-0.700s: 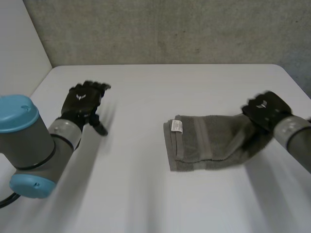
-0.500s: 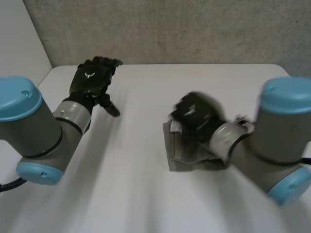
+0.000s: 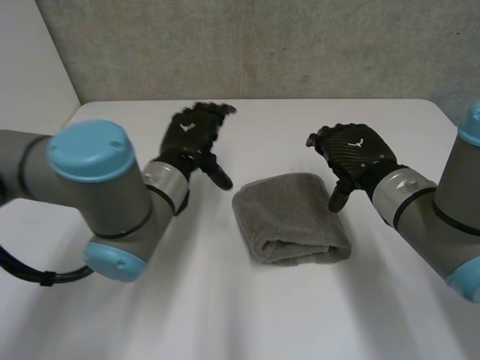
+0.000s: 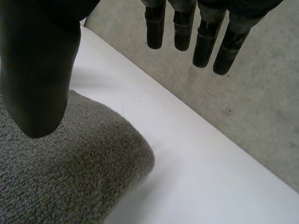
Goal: Fold the towel.
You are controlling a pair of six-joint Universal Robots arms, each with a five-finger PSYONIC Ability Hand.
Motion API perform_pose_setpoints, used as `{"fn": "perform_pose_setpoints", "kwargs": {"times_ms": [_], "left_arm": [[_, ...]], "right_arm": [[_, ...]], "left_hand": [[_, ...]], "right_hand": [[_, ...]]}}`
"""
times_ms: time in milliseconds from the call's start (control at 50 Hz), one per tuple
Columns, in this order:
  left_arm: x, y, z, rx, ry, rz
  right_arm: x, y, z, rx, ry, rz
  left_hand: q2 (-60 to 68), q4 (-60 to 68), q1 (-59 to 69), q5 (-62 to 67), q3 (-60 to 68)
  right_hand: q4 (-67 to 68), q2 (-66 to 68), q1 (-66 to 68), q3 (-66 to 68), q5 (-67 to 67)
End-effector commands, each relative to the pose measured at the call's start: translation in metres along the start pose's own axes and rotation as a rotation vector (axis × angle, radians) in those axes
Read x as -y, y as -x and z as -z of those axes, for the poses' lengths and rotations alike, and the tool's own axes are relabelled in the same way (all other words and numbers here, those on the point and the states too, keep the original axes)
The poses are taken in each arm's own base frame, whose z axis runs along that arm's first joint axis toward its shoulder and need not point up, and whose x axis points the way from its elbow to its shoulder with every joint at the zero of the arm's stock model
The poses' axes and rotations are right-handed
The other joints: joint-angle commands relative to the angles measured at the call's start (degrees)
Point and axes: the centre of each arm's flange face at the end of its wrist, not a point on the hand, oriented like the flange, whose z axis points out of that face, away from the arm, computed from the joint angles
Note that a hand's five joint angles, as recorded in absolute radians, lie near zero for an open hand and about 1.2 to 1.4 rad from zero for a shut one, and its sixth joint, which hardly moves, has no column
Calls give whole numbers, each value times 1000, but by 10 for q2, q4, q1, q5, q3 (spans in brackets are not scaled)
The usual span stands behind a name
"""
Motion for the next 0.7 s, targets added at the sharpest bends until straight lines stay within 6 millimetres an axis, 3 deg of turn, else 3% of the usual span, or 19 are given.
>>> {"fn": "perform_pose_setpoints", "kwargs": {"times_ms": [20,120,180,280,340,360,400,420,440,460,480,500,520,540,560,580,640,680,700], "left_arm": [[-44,-26,1,-58,137,-6],[-89,-39,9,-86,270,-17],[-102,-39,12,-84,316,-20],[-103,-39,16,-82,341,-21],[-99,-40,17,-83,343,-20],[-90,-40,18,-82,335,-19],[-73,-41,19,-86,311,-18],[-73,-41,19,-86,311,-18],[-51,-40,20,-83,274,-16],[-34,-39,21,-77,244,-12],[-34,-38,21,-77,244,-12],[-12,-36,24,-69,202,-11],[9,-32,27,-48,161,-10],[10,-32,27,-47,160,-10],[31,-25,30,-11,116,-10],[51,-16,32,31,72,-9],[69,-8,36,74,33,-9],[99,8,46,150,-14,-7],[100,8,46,150,-14,-7]], "right_arm": [[-25,6,-9,57,64,-21],[-54,16,-23,102,139,-34],[-66,20,-28,113,172,-38],[-73,21,-33,123,208,-35],[-59,17,-33,122,206,-22],[-59,17,-33,122,206,-22],[-31,9,-28,97,137,-16],[-31,9,-28,97,136,-16],[-11,4,-22,76,81,-7],[-11,4,-22,76,81,-7],[9,-2,-15,48,23,-6],[28,-9,-9,14,-30,-20],[28,-9,-9,14,-31,-20],[42,-14,-5,-18,-67,-44],[56,-20,0,-56,-107,-71],[56,-20,0,-57,-107,-72],[77,-36,12,-159,-161,-124],[81,-43,17,-211,-168,-146],[81,-46,19,-251,-166,-155]], "left_hand": [[-40,-43,-40,-115,-32],[-40,-43,-40,-115,-32],[-42,-45,-42,-116,-34],[-47,-50,-47,-122,-39],[-50,-53,-50,-125,-42],[-50,-53,-50,-125,-42],[-49,-52,-49,-123,-40],[-48,-52,-48,-123,-40],[-48,-52,-48,-123,-40],[-48,-52,-48,-123,-40],[-48,-52,-48,-123,-40],[-48,-52,-48,-123,-40],[-48,-52,-48,-123,-40],[-48,-52,-48,-123,-40],[-48,-52,-48,-123,-40],[-48,-52,-48,-123,-40],[-48,-52,-48,-123,-40],[-47,-50,-47,-122,-39],[-47,-50,-47,-122,-39]], "right_hand": [[-36,-38,-35,-32,-20],[-27,-30,-26,-23,-12],[-26,-28,-25,-22,-10],[-29,-32,-28,-25,-14],[-44,-47,-43,-40,-29],[-44,-47,-43,-40,-29],[-55,-58,-54,-51,-40],[-55,-58,-54,-51,-40],[-55,-58,-54,-51,-40],[-55,-58,-54,-51,-40],[-55,-58,-54,-51,-40],[-55,-58,-54,-51,-40],[-55,-58,-54,-51,-40],[-55,-58,-54,-51,-40],[-55,-58,-54,-51,-40],[-55,-58,-54,-51,-40],[-55,-58,-54,-51,-40],[-55,-58,-54,-51,-40],[-55,-58,-54,-51,-40]]}}
